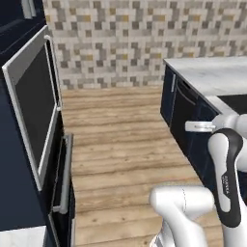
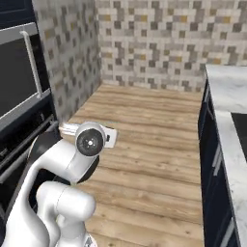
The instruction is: Move the drinks to the dining counter.
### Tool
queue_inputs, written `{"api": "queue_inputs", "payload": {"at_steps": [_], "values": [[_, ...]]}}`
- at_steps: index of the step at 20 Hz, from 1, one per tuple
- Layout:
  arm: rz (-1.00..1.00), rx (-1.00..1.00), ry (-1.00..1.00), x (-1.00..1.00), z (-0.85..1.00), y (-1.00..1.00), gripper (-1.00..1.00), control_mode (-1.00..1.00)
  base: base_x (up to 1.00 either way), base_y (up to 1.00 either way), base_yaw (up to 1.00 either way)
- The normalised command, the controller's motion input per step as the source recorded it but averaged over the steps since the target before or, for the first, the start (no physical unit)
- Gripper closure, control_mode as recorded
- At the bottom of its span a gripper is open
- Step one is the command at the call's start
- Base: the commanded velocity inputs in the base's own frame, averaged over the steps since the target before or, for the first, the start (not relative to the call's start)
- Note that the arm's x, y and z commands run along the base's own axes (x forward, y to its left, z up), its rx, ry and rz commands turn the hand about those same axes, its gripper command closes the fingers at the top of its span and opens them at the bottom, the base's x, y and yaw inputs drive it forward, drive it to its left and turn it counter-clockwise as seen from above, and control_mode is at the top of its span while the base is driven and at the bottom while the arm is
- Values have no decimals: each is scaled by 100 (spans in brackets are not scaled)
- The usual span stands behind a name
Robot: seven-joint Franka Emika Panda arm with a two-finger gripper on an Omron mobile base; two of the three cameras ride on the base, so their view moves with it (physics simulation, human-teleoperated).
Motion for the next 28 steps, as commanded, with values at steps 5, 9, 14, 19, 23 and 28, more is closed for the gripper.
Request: {"api": "queue_inputs", "payload": {"at_steps": [5, 9, 14, 19, 23, 28], "values": [[0, 0, 0, 0, 0, 0, -100, 100, -100, 0, 55], [0, 0, 0, 0, 0, 0, -100, 100, -100, 6, 47], [0, 0, 0, 0, 0, 0, -100, 100, -96, 30, 38], [0, 0, 0, 0, 0, 0, -100, 100, -63, 47, 33], [0, 0, 0, 0, 0, 0, -100, 100, -1, 54, 34], [0, 0, 0, 0, 0, 0, -100, 100, 38, 30, 39]]}}
